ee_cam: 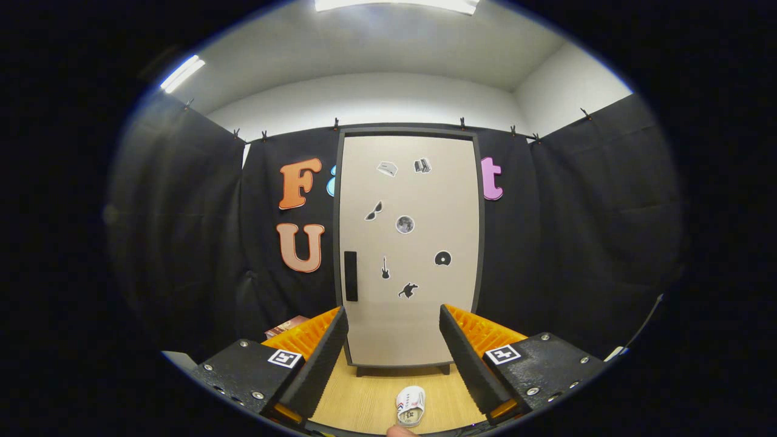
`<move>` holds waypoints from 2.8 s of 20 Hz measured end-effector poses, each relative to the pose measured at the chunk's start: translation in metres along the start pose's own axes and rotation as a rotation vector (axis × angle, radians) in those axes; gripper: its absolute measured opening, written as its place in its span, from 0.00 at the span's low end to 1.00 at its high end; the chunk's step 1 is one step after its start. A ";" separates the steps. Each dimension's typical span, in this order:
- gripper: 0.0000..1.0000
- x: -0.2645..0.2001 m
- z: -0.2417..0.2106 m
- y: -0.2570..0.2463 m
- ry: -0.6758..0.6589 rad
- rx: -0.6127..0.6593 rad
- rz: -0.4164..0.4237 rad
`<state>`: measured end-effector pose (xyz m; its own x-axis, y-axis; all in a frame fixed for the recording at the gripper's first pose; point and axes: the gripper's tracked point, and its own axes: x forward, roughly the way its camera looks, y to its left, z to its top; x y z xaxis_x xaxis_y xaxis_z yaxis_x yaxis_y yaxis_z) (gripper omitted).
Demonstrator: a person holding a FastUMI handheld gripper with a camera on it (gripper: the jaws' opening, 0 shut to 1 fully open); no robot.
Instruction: Open the shoe cabinet door, grab the shoes and put them into the shoe cabinet, then close the shoe cabinet door.
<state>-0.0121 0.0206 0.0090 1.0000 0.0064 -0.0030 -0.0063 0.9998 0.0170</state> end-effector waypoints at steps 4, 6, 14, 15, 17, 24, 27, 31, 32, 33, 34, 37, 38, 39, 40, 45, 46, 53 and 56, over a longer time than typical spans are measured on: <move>0.94 0.009 -0.002 0.018 -0.001 -0.009 0.003; 0.95 0.017 -0.003 0.028 -0.001 -0.011 0.003; 0.94 0.070 -0.011 0.067 0.004 -0.039 0.049; 0.94 0.079 -0.013 0.071 0.008 -0.043 0.059; 0.94 0.098 -0.018 0.078 0.010 -0.045 0.084; 0.94 0.177 -0.031 0.097 -0.009 -0.047 0.138; 0.95 0.208 -0.035 0.103 -0.027 -0.075 0.154; 0.94 0.245 -0.048 0.111 -0.018 -0.076 0.168; 0.94 0.254 -0.050 0.110 -0.019 -0.077 0.157; 0.94 0.264 -0.051 0.107 -0.021 -0.078 0.135; 0.93 0.272 -0.053 0.105 -0.021 -0.078 0.118; 0.87 0.295 -0.066 0.108 0.009 -0.066 0.109; 0.84 0.302 -0.069 0.108 0.017 -0.064 0.103; 0.81 0.308 -0.071 0.106 0.018 -0.061 0.089; 0.77 0.313 -0.072 0.104 0.017 -0.059 0.071; 0.52 0.319 -0.075 0.108 0.016 -0.038 0.063; 0.41 0.320 -0.075 0.107 0.020 -0.033 0.052; 0.28 0.310 -0.075 0.107 0.073 0.024 0.061; 0.28 0.299 -0.074 0.106 0.074 0.022 0.056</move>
<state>0.2855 0.1296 -0.0642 0.9951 0.0645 -0.0755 -0.0616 0.9973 0.0411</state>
